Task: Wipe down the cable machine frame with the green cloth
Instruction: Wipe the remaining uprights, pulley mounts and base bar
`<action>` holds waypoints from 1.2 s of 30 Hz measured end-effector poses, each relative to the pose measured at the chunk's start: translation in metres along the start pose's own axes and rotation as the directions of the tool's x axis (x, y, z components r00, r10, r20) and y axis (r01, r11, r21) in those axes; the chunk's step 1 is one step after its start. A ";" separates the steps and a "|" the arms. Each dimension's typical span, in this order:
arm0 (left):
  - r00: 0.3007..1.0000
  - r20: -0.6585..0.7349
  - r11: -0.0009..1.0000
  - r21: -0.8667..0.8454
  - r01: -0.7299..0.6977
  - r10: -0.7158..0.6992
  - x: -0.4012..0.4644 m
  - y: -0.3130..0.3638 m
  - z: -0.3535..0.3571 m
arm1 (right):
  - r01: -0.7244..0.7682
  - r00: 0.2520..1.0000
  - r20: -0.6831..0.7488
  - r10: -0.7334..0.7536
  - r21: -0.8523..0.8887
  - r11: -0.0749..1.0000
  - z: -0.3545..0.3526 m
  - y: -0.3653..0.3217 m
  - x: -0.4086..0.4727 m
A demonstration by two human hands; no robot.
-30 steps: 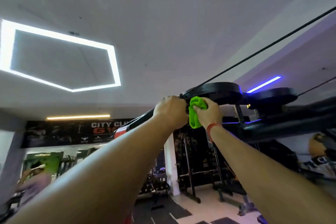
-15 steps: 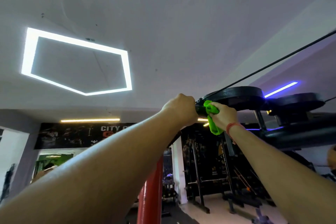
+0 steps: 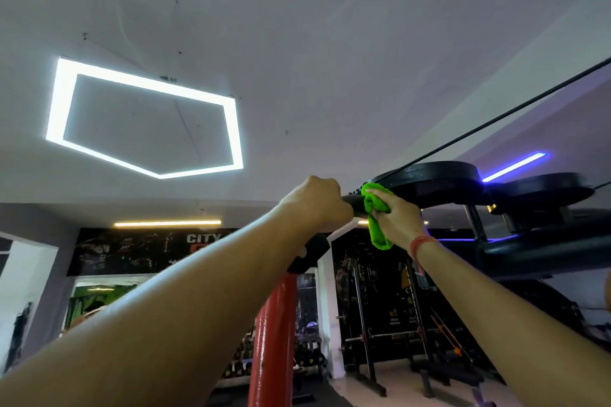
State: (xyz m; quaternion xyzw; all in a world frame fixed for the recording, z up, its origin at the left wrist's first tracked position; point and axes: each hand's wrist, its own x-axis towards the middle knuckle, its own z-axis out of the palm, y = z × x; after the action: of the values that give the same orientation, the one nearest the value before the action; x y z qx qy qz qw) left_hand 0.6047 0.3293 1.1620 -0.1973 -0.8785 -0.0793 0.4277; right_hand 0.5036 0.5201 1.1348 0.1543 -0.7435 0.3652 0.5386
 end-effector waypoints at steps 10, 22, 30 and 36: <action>0.998 0.053 0.999 0.030 -0.024 0.023 -0.015 -0.013 -0.004 | 0.134 0.987 -0.104 -0.122 0.120 0.984 0.010 0.003 -0.001; 0.997 0.027 0.994 0.086 0.068 -0.070 -0.042 -0.006 -0.010 | 0.329 0.940 -0.173 -0.293 0.244 0.912 0.041 -0.010 -0.029; 0.994 -0.013 0.992 0.063 0.109 -0.109 -0.066 0.001 -0.016 | 0.276 0.957 -0.162 -0.240 0.253 0.927 0.023 0.005 -0.023; 0.984 -0.088 0.987 -0.043 0.154 -0.157 -0.076 -0.007 -0.015 | 0.525 0.827 0.009 -0.562 0.347 0.777 0.034 -0.011 -0.051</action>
State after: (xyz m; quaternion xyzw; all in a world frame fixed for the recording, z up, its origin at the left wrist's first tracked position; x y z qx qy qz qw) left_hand 0.6548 0.2970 1.1114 -0.1320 -0.8692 -0.1369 0.4565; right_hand 0.5057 0.4800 1.0874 0.4703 -0.6243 0.3036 0.5449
